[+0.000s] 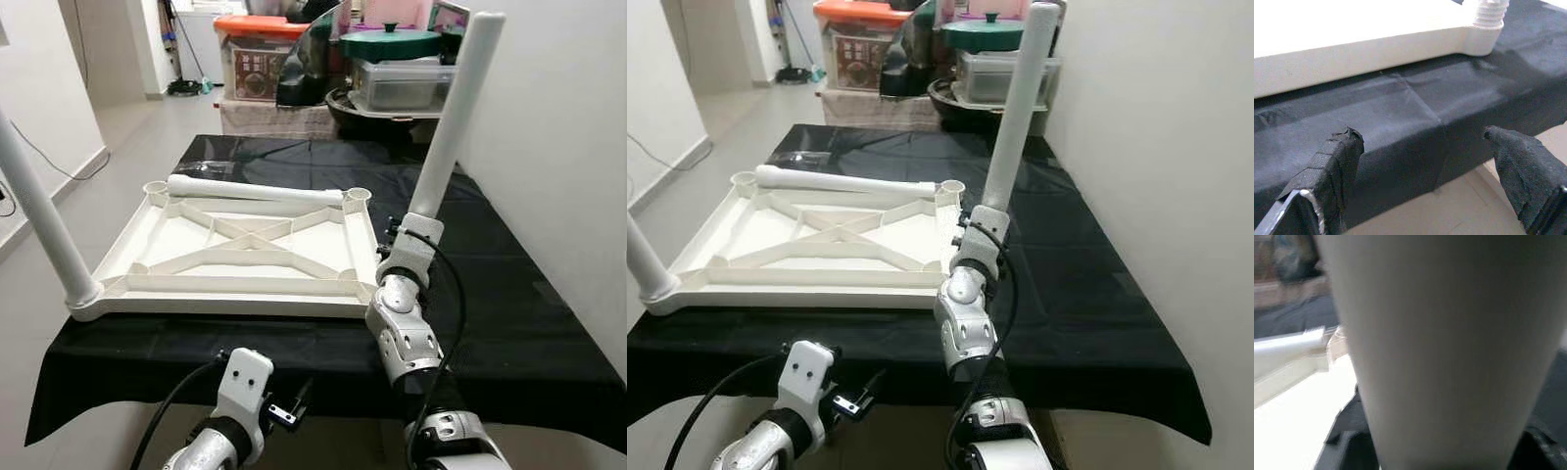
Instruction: Building children table
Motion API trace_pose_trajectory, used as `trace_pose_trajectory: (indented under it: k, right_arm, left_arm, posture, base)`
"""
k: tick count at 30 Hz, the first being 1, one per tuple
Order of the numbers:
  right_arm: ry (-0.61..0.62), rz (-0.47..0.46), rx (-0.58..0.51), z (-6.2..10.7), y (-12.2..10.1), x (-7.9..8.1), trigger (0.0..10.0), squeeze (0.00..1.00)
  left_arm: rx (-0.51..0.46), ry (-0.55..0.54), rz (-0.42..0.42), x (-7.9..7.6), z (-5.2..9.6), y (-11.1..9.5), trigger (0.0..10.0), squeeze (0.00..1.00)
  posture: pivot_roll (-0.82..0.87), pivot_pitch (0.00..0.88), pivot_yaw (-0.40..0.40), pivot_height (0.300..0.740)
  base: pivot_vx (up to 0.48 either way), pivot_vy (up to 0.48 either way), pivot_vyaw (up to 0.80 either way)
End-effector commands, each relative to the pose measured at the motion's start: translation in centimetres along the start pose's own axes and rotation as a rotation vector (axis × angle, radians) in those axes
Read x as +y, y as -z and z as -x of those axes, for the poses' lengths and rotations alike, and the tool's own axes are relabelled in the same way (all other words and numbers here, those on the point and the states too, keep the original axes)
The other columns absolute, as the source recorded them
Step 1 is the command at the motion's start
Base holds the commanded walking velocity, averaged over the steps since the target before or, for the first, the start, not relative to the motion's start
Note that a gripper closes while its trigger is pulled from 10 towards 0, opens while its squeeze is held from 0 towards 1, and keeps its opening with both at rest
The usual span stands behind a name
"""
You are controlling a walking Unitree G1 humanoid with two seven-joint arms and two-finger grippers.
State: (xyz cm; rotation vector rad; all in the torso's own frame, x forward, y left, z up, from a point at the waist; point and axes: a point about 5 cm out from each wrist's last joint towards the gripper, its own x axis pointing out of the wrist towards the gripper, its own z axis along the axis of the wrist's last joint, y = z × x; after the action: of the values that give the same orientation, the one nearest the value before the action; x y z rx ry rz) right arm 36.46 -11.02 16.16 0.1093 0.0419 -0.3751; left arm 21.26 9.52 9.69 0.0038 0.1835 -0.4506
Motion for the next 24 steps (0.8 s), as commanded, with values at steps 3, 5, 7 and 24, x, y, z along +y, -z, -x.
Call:
trace_pose_trajectory:
  k: [3,5,7,24]
  right_arm:
    - [-0.043,-0.034,0.009,0.6,0.2,0.3,10.0,1.00]
    - [-0.098,-0.056,-0.039,0.2,-0.5,-0.6,10.0,0.00]
    - [-0.198,-0.051,-0.051,-0.6,-0.6,-1.2,10.0,0.00]
    - [-0.831,0.070,0.004,-3.9,-2.7,-4.1,10.0,0.00]
  left_arm:
    - [0.004,-0.002,-0.007,0.1,-0.1,0.2,10.0,0.00]
    - [0.004,0.002,-0.008,0.1,-0.2,0.2,10.0,0.00]
    - [0.003,0.003,-0.007,0.1,-0.2,0.2,10.0,0.00]
    - [-0.002,0.000,-0.010,0.3,-0.5,0.2,10.0,0.00]
  posture:
    - [0.06,0.000,-0.041,0.740]
    - [0.06,0.000,-0.039,0.740]
    - [0.06,0.000,-0.041,0.740]
    - [0.06,0.000,-0.043,0.740]
  base:
    - [0.000,0.000,0.00]
    - [0.000,0.000,0.00]
    - [0.000,0.000,0.00]
    - [0.000,0.000,0.00]
